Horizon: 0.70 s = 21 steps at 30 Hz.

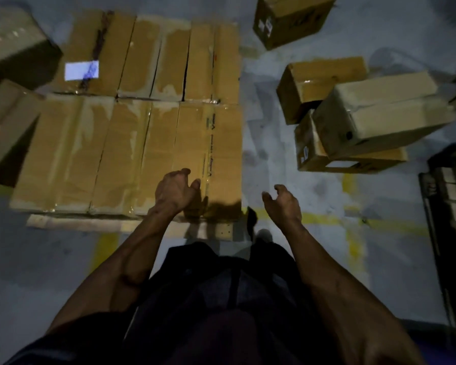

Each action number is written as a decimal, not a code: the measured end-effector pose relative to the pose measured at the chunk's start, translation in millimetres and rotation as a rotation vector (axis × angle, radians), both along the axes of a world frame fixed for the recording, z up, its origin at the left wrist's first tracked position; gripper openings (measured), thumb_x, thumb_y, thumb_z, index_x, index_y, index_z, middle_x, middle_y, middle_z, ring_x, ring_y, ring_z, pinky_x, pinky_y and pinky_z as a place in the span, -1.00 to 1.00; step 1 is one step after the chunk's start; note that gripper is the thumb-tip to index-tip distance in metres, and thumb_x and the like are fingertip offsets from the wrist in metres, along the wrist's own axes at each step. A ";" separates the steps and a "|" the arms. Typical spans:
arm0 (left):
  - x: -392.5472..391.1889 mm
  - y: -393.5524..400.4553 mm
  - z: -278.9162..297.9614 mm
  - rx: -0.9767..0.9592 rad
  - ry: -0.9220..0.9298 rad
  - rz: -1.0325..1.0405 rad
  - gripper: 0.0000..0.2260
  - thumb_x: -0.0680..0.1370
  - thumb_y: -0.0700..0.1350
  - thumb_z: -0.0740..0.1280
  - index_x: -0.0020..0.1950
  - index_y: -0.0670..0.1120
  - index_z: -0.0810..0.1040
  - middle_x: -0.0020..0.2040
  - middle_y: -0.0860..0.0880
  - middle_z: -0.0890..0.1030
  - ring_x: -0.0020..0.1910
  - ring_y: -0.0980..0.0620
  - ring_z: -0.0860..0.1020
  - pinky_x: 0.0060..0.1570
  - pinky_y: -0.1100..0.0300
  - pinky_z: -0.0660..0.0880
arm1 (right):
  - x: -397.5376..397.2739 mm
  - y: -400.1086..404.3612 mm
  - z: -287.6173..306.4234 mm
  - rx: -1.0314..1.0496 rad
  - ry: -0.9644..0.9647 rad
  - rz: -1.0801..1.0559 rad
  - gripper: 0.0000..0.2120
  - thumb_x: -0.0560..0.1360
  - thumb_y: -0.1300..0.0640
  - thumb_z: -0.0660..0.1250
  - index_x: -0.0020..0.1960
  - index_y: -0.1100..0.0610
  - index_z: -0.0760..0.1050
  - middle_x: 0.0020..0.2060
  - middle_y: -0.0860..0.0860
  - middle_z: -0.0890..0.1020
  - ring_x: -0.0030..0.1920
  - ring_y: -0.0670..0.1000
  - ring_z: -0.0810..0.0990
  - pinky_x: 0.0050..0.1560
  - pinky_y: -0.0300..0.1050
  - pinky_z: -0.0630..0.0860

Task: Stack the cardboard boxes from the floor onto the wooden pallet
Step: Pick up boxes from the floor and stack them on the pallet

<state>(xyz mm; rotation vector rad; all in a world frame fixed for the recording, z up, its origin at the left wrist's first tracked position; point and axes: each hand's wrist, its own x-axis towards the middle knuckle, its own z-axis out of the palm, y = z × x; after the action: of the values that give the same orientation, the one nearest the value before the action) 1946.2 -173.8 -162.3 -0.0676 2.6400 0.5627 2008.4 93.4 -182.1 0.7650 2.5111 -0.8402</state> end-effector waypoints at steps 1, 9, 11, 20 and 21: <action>1.4 6.1 10.4 0.000 0.010 -0.012 -0.53 0.64 0.10 0.26 0.45 -0.16 0.44 0.31 -0.22 0.58 0.29 -0.23 0.52 0.20 -0.03 0.51 | 4.1 7.9 8.8 0.004 0.007 -0.017 -0.43 0.60 -0.15 0.26 0.50 0.13 0.35 0.40 0.17 0.50 0.39 0.23 0.46 0.32 0.05 0.41; 10.8 73.5 51.5 0.013 0.138 -0.017 -0.57 0.64 0.07 0.27 0.38 -0.18 0.50 0.28 -0.23 0.60 0.25 -0.26 0.55 0.14 -0.05 0.53 | 8.6 82.9 41.8 -0.040 0.073 -0.111 -0.40 0.59 -0.19 0.25 0.51 0.11 0.34 0.44 0.14 0.47 0.43 0.22 0.42 0.38 0.07 0.38; 14.9 101.7 50.4 0.017 0.157 -0.007 -0.58 0.64 0.06 0.26 0.37 -0.19 0.51 0.27 -0.23 0.61 0.23 -0.26 0.56 0.12 -0.04 0.54 | 8.7 109.7 41.6 -0.058 0.084 -0.103 -0.40 0.59 -0.19 0.26 0.51 0.10 0.34 0.44 0.14 0.47 0.43 0.22 0.42 0.38 0.08 0.39; 28.2 271.2 52.5 0.067 0.111 0.007 -0.63 0.65 0.04 0.26 0.30 -0.21 0.54 0.16 -0.28 0.64 0.16 -0.28 0.58 0.05 -0.04 0.55 | 27.0 278.3 50.5 -0.039 0.074 -0.040 -0.39 0.58 -0.20 0.26 0.51 0.14 0.34 0.44 0.17 0.46 0.44 0.25 0.41 0.40 0.15 0.37; 26.5 287.1 53.9 0.079 0.107 0.004 -0.64 0.65 0.04 0.27 0.27 -0.21 0.55 0.14 -0.28 0.64 0.13 -0.27 0.59 0.03 -0.03 0.55 | 27.2 294.4 53.0 -0.042 0.075 -0.050 -0.38 0.58 -0.20 0.26 0.51 0.13 0.34 0.44 0.17 0.46 0.44 0.25 0.41 0.40 0.16 0.37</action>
<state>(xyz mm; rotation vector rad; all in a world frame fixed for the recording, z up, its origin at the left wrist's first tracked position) 1972.8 113.3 -108.4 -0.0192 2.7181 0.6892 2035.6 387.8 -129.1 0.7998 2.5408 -0.9521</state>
